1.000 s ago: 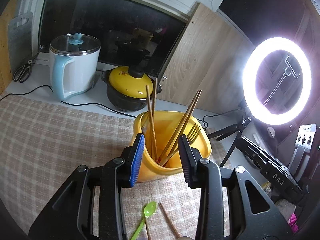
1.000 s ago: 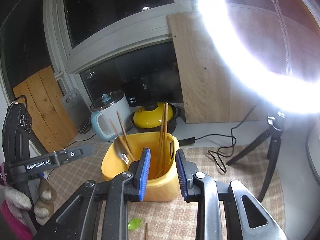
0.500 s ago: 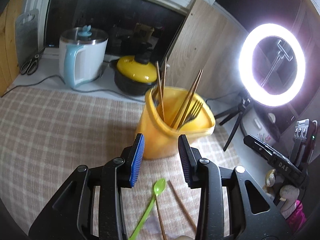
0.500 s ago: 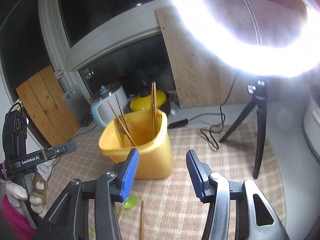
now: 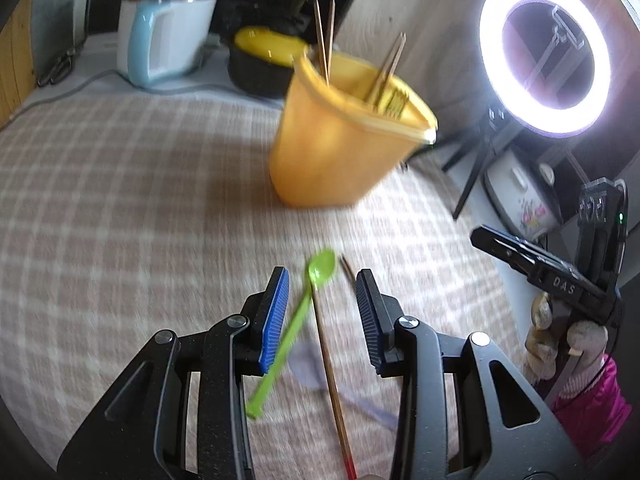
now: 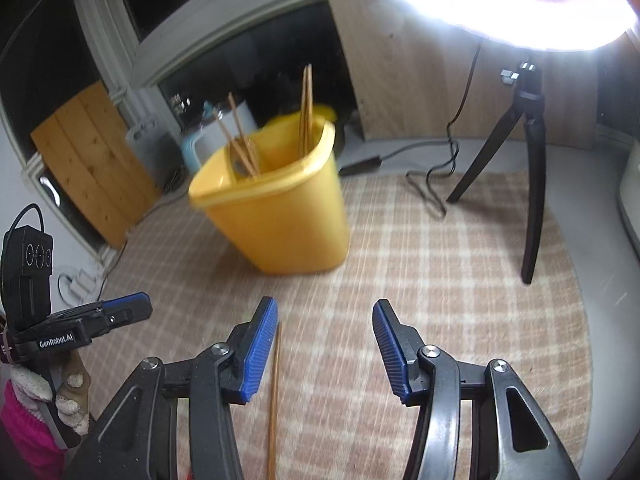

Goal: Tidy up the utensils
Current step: 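Close the left gripper on a chopstick beside the green spoon while the right grasps another chopstick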

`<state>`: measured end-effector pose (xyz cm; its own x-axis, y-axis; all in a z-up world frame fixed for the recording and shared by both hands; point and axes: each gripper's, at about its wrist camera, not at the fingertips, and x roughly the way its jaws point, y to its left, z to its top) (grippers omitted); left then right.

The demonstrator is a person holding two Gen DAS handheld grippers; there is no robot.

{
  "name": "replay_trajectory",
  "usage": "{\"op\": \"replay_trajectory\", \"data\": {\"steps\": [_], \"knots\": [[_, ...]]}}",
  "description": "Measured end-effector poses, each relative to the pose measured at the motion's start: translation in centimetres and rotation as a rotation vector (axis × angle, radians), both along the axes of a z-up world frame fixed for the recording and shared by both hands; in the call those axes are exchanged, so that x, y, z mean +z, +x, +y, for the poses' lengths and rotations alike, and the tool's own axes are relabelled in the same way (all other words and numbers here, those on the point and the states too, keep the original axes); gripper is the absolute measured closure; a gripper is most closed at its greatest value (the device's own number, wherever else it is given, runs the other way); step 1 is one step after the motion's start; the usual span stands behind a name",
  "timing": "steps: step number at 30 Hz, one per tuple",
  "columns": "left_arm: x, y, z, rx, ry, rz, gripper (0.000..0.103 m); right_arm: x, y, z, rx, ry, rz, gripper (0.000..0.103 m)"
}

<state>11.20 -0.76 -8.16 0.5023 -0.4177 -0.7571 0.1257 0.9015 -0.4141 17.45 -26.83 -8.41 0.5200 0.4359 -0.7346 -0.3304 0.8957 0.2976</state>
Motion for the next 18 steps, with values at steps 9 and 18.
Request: {"op": "replay_trajectory", "data": {"steps": [9,18], "knots": [[-2.8,-1.1,-2.2,-0.076,0.009,0.096,0.068,-3.5,-0.7,2.1,0.099,0.004,0.14,0.054],[-4.5,-1.2,-4.1,-0.122,0.065,0.15,0.073,-5.8,-0.8,3.5,0.156,-0.005,0.242,0.069]]}}
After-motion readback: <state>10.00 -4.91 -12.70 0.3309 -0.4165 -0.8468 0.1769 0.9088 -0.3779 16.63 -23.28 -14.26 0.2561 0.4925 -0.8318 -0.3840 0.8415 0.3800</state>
